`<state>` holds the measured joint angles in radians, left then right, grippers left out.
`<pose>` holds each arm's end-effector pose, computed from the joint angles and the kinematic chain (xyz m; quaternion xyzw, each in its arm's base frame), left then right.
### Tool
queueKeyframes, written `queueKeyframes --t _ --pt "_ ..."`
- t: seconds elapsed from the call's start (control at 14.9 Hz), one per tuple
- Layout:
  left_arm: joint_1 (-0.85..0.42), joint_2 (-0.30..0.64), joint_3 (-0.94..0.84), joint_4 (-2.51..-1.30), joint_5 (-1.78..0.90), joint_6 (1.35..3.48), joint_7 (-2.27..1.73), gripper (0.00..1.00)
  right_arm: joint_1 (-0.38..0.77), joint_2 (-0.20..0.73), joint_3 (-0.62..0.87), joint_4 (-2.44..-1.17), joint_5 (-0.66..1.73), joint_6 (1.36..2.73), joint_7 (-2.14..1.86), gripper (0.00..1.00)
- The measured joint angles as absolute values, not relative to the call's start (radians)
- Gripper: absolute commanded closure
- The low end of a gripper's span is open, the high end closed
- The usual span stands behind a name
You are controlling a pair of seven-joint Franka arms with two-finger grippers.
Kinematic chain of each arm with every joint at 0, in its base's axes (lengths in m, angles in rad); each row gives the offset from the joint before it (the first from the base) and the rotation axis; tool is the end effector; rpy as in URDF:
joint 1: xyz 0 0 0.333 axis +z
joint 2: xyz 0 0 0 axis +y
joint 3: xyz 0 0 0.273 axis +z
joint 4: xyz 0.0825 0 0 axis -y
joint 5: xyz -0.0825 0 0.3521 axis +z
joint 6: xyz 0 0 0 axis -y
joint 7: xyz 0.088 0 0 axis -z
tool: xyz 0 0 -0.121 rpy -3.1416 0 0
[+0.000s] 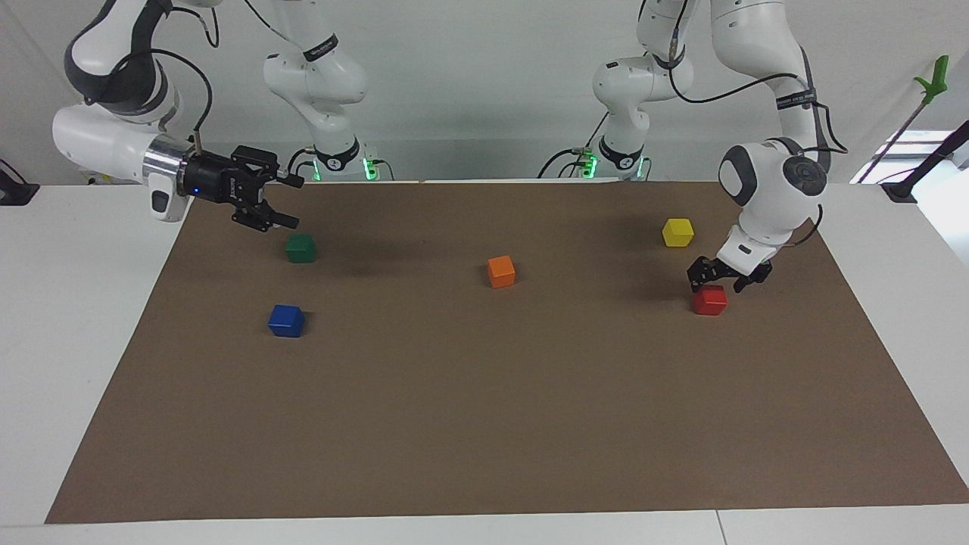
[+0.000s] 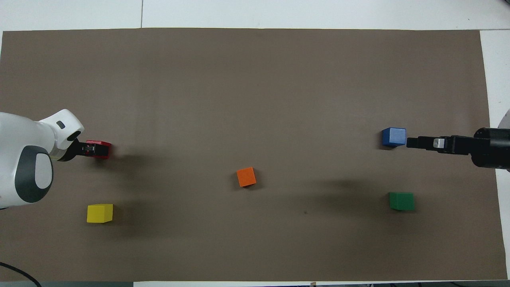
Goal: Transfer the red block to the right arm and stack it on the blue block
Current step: 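Grasp the red cube with the left gripper while the right gripper advances, then lift the red cube with the left gripper while the right gripper approaches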
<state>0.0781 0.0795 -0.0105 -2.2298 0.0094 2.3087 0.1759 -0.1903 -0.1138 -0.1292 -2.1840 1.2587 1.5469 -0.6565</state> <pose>0.5066 0.0346 0.3015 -0.9984 0.0573 0.0007 0.0030 0.4695 -0.0333 0.4448 -0.7886 0.0049 -0.0847 0.6090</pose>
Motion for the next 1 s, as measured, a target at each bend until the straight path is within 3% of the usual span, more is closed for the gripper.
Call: queueKeyframes --t 0.27,0.33,0.4,0.54,0.6,0.67,1.0 --pt "0.078 0.093 -0.010 -2.236 0.010 2.337 0.177 0.03 -0.164 -0.092 -0.124 -2.247 1.424 1.458 -0.685 0.00" --pt "0.078 0.101 -0.010 -2.236 0.010 2.345 0.177 0.09 -0.153 -0.089 -0.124 -2.267 1.463 1.436 -0.694 0.00" --pt "0.078 0.108 -0.010 -2.237 0.010 2.352 0.177 0.22 -0.138 -0.086 -0.123 -2.284 1.506 1.421 -0.700 0.00" --pt "0.078 0.119 -0.011 -2.237 0.010 2.362 0.178 0.73 -0.092 -0.084 -0.123 -2.313 1.611 1.408 -0.701 0.00" --pt "0.078 0.120 -0.011 -2.236 0.010 2.363 0.178 0.90 -0.062 -0.083 -0.122 -2.326 1.667 1.407 -0.701 0.00" --pt "0.078 0.119 -0.012 -2.235 0.010 2.363 0.178 0.99 -0.033 -0.081 -0.121 -2.336 1.715 1.407 -0.701 0.00" --pt "0.072 0.110 -0.017 -2.176 0.010 2.327 0.080 1.00 0.045 -0.024 -0.119 -2.378 1.889 1.294 -0.705 0.00"
